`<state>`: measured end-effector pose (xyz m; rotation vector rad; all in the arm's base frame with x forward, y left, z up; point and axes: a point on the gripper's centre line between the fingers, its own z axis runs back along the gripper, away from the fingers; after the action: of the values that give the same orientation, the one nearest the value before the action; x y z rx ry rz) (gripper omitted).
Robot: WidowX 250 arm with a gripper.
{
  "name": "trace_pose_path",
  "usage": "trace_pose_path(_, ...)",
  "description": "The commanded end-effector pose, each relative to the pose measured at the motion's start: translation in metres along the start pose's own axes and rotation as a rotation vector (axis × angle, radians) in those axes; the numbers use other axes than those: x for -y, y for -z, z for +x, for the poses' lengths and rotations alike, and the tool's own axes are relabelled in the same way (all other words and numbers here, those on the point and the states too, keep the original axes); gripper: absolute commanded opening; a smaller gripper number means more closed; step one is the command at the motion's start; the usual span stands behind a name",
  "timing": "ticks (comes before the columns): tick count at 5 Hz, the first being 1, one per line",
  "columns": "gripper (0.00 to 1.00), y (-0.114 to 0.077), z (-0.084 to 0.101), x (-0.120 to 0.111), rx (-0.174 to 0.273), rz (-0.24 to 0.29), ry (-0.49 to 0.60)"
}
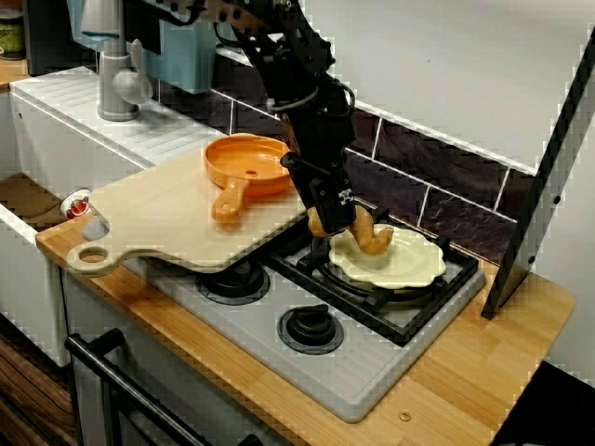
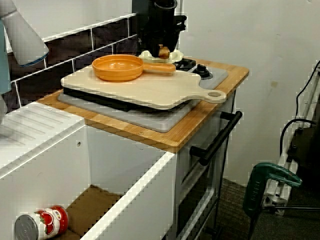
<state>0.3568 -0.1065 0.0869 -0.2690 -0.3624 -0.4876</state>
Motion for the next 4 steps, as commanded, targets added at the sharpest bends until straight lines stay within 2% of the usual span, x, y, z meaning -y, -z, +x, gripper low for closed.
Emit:
trace_pose_path(1,0.00,-0.056,0.016,-0.009,0.117,0.046,-0.013)
trace_pose_path(2,0.00,-0.070,0.010,-0.022,0.113,0.067,-0.046)
trace_pose_path(4,0.00,-0.096,0.002,-0.049,0.147,0.123,-0.107)
